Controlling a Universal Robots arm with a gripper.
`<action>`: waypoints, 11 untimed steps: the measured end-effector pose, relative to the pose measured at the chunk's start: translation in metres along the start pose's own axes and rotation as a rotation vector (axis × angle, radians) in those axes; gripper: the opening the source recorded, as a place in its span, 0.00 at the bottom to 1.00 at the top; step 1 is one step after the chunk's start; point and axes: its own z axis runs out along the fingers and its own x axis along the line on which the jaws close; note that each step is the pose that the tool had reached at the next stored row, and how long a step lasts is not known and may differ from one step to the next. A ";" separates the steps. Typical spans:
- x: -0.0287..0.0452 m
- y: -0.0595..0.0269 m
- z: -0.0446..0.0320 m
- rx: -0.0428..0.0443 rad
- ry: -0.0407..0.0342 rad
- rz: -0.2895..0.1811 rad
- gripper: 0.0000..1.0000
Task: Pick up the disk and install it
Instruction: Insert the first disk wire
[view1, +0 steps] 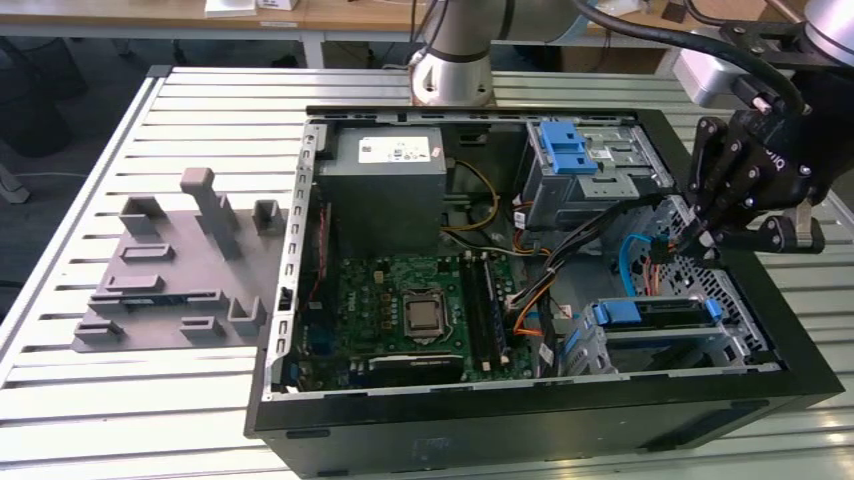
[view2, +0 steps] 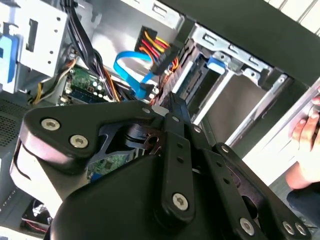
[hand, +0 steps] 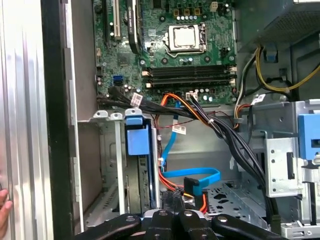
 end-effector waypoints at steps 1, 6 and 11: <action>-0.0013 -0.0011 0.0004 0.0000 0.0000 0.001 0.11; -0.0059 -0.0050 0.0029 -0.0001 -0.0002 0.018 0.18; -0.0100 -0.0077 0.0061 0.0000 -0.0004 0.041 0.25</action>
